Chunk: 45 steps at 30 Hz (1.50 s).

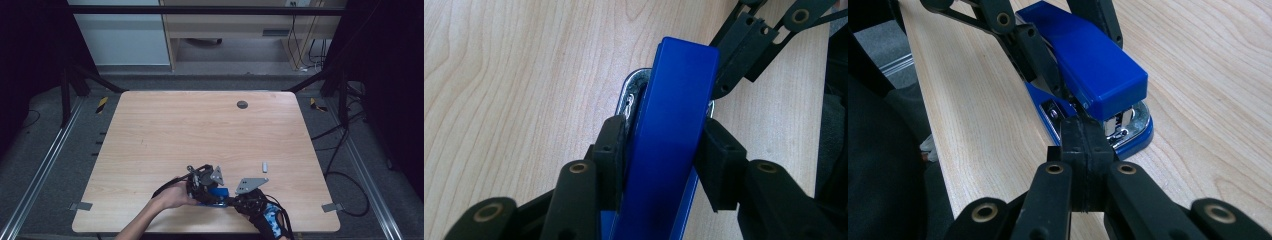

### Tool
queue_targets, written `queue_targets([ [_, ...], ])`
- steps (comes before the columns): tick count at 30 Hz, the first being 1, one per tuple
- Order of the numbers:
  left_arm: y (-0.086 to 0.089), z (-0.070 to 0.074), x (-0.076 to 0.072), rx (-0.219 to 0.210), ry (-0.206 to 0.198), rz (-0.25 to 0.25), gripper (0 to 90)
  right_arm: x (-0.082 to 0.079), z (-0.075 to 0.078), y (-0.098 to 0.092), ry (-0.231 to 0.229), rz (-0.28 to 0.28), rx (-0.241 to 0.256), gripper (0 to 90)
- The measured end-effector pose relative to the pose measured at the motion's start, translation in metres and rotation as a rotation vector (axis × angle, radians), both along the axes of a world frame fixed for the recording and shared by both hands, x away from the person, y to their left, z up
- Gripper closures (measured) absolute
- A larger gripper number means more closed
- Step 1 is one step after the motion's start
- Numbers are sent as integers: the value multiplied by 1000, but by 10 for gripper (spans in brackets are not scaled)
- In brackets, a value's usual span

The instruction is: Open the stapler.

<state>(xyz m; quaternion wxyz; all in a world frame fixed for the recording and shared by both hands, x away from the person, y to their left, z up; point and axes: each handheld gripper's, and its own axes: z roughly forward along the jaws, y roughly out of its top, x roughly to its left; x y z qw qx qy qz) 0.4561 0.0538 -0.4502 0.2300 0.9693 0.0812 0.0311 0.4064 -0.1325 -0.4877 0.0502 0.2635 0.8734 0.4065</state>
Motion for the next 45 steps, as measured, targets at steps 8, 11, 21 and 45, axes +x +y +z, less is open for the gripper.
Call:
queue_targets([
  [8,-1,0,0,11,-3,-13,589,1,-1,1,-5,1,3,900],
  [11,-1,0,1,8,-3,-14,590,1,-1,1,-6,1,-4,900],
  [21,-1,0,1,13,-7,-29,599,1,-1,4,-14,6,-9,900],
  [45,12,7,-1,-72,-5,-30,624,-1,-3,4,-23,-1,0,900],
])
